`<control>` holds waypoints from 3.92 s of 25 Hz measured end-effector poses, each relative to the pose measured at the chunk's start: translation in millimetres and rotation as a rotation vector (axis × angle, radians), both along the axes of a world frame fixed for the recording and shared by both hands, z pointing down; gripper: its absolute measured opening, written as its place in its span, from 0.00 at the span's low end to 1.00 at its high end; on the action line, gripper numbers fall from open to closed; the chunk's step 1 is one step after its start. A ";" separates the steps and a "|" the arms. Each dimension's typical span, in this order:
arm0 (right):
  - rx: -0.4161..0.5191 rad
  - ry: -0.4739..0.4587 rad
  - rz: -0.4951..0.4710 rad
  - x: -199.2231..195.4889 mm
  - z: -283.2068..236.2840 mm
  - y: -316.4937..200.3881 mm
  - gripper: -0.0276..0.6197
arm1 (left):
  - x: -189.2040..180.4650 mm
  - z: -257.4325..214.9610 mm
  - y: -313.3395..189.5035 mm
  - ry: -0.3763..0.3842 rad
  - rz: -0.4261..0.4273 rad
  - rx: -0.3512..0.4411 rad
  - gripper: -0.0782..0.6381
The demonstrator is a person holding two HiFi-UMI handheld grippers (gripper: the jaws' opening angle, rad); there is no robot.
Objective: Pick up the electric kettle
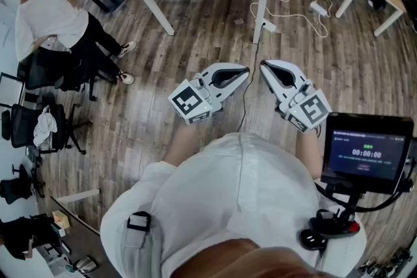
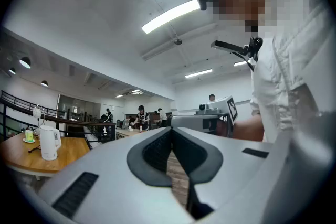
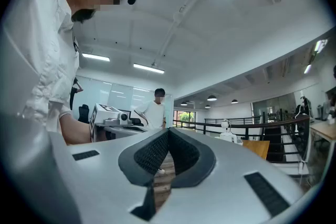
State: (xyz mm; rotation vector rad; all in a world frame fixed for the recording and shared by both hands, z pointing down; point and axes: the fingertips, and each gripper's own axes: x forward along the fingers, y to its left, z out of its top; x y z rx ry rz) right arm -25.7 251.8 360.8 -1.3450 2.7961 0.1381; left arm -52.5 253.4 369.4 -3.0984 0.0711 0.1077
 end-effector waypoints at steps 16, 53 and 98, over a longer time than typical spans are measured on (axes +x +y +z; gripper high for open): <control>0.045 -0.002 -0.068 8.2 -9.0 -0.4 0.06 | 13.9 3.0 -3.1 0.002 -0.044 0.011 0.12; 0.030 0.002 -0.099 31.2 -2.2 -2.3 0.06 | 34.0 17.4 -7.2 -0.010 -0.099 -0.011 0.12; 0.007 -0.006 -0.090 67.3 -1.3 -309.9 0.06 | 55.8 13.4 -325.0 -0.006 -0.134 -0.014 0.12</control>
